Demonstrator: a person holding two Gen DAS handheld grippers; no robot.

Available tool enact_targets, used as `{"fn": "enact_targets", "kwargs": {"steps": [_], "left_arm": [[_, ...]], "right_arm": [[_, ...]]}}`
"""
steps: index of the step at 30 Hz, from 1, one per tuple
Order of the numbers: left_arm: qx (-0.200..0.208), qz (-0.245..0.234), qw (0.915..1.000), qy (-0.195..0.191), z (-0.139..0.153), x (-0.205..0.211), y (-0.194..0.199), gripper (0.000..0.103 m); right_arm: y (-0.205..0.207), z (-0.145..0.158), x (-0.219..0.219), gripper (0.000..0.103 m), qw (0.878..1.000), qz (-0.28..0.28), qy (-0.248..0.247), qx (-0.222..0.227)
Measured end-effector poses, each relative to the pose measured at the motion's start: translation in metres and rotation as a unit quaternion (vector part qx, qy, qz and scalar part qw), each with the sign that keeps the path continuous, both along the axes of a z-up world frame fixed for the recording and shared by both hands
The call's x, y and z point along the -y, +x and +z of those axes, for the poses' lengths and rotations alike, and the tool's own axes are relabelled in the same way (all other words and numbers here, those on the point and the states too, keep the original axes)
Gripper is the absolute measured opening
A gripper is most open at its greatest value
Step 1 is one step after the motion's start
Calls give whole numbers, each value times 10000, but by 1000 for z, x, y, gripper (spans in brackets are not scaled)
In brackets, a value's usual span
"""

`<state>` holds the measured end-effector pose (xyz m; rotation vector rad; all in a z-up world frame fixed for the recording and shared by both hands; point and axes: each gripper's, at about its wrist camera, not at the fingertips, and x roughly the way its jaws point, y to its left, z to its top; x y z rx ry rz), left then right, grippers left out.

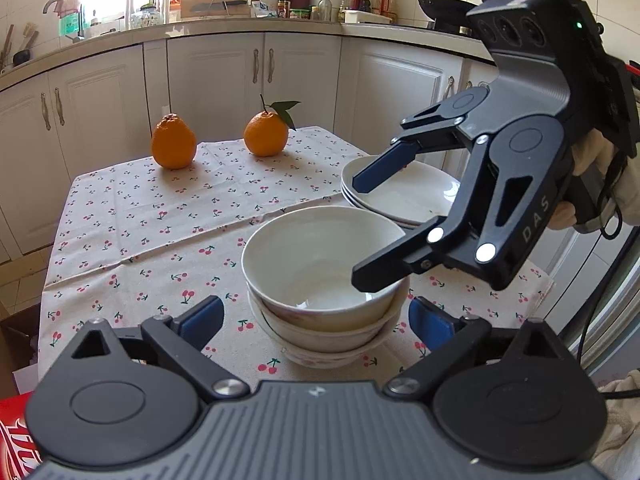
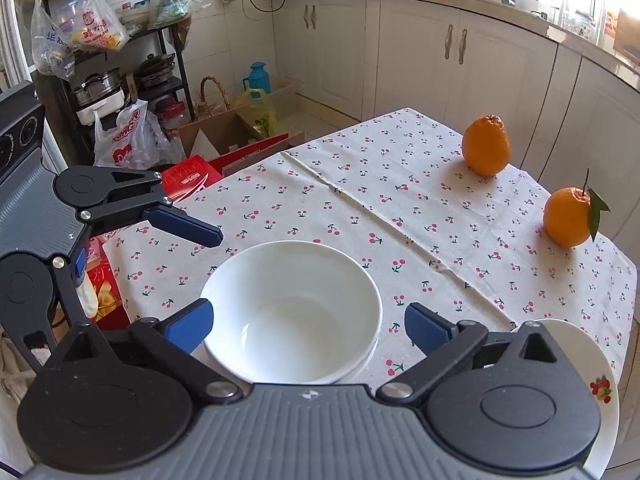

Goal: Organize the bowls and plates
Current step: 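Grip the three-bowl stack from opposite sides with both grippers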

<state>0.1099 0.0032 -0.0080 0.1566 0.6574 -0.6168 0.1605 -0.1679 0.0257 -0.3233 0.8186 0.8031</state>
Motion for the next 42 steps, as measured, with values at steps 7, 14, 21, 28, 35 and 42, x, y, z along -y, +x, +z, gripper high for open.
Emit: {"fn": "enact_targets", "kwargs": {"steps": [7,14,21,28,35,42], "left_arm": [[120,-201,9997,-92,5,-17,-11,100],[-92,-131,9999,-8,1,-27,-12,101],[-127,-203,9991,363,-17,-23,-6,100],[-228,-594,9956,688,-36,-11,10,100],[-358,-1028,9908,800,-46,-3,31,98],[-486,-1592,9825,836,-50,2,45,97]], "right_arm": [[-24,11,5,103,9993,-24,-146,358],[-61,11,9,103,9952,153,-446,856],[-78,-15,14,103,9925,214,-774,925],[-66,-48,13,103,9930,139,-909,739],[-46,-70,8,103,9938,320,-924,537],[-27,-72,9,103,9955,482,-743,344]]}}
